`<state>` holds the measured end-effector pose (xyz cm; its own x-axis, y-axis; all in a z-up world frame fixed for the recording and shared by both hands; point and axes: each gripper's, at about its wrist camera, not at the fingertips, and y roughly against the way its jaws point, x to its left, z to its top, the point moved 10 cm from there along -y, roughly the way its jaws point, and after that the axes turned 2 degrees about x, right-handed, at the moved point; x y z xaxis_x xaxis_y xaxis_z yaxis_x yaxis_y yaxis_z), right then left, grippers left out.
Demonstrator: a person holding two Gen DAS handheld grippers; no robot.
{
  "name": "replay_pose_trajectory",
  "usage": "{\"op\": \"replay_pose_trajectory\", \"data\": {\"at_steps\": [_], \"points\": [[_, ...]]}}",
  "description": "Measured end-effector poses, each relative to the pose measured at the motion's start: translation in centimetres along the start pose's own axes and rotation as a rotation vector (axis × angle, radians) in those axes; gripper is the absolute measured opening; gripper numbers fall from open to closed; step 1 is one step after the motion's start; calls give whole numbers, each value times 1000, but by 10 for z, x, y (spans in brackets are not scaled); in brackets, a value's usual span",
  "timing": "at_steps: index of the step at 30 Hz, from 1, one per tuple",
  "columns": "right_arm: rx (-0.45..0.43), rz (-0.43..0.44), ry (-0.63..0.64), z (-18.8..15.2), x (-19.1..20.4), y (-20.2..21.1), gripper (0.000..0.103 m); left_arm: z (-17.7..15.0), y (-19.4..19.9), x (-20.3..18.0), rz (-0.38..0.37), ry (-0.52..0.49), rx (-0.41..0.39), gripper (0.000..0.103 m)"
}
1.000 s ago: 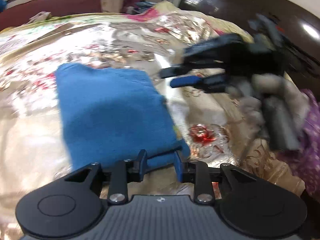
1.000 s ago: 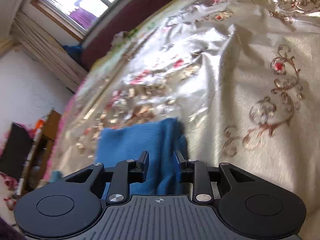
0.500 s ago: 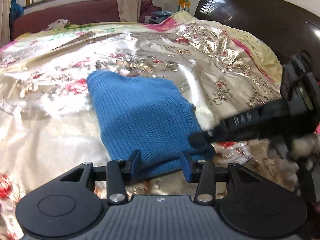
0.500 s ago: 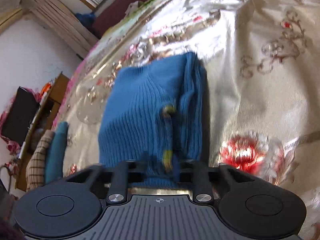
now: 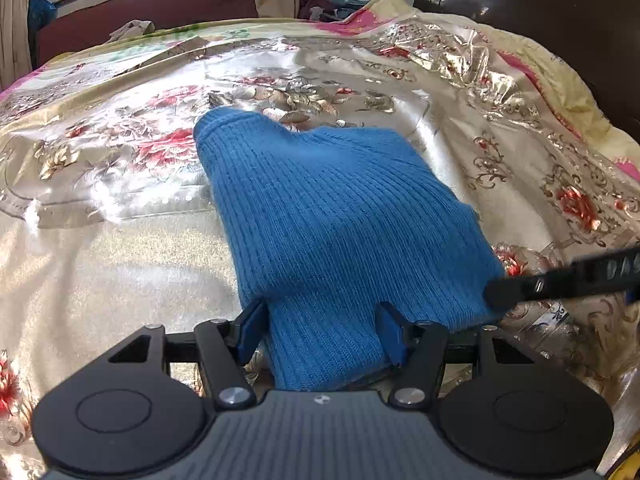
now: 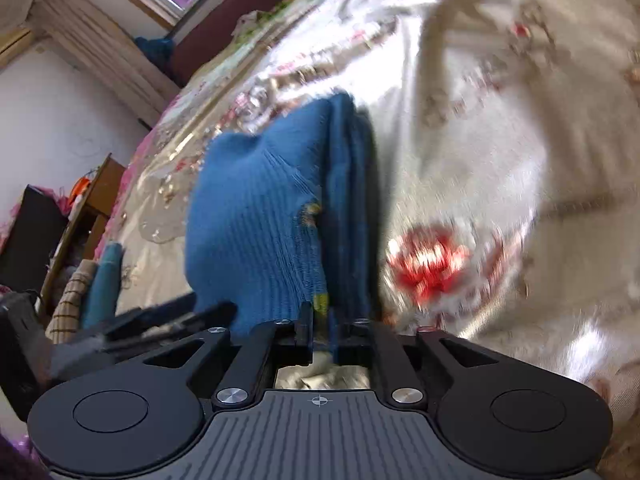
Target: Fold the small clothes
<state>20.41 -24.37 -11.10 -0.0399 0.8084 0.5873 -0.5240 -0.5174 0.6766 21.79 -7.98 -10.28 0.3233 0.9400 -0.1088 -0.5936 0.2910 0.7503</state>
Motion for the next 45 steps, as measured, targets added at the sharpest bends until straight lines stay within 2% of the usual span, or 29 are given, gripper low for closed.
{"op": "replay_pose_trajectory", "data": {"at_steps": [7, 12, 15, 19, 21, 23, 28, 32, 36, 39, 42, 45], "points": [[-142, -14, 38, 58, 11, 25, 24, 0, -3, 0, -2, 6, -4, 63], [-153, 12, -16, 93, 12, -18, 25, 1, -1, -1, -1, 4, -1, 63], [-129, -27, -14, 105, 10, -49, 29, 1, -1, -1, -1, 0, -1, 63], [-92, -65, 10, 103, 9, -70, 32, 2, -1, 0, -9, 10, 0, 63], [-95, -47, 8, 104, 10, -66, 12, 3, 1, 1, -15, 21, -6, 63], [-107, -23, 2, 105, 13, -60, 9, 7, 5, 2, -22, 36, -21, 63], [-166, 10, 14, 121, 23, -50, 8, 24, 14, 8, -4, 62, -86, 63], [-141, -83, 7, 119, 7, -67, 7, 23, 7, 7, 9, 51, -65, 63], [-164, -74, -34, 98, -5, -47, 7, 19, 5, 10, 4, 61, -60, 63], [-195, -89, -69, 97, -16, -38, 6, 18, 2, 13, 5, 85, -51, 63], [-171, -85, -89, 97, -19, -48, 8, 18, -2, 12, 21, 59, -35, 64], [-156, -95, -43, 98, -10, -53, 13, 14, -7, 14, 26, 68, -7, 64]]}}
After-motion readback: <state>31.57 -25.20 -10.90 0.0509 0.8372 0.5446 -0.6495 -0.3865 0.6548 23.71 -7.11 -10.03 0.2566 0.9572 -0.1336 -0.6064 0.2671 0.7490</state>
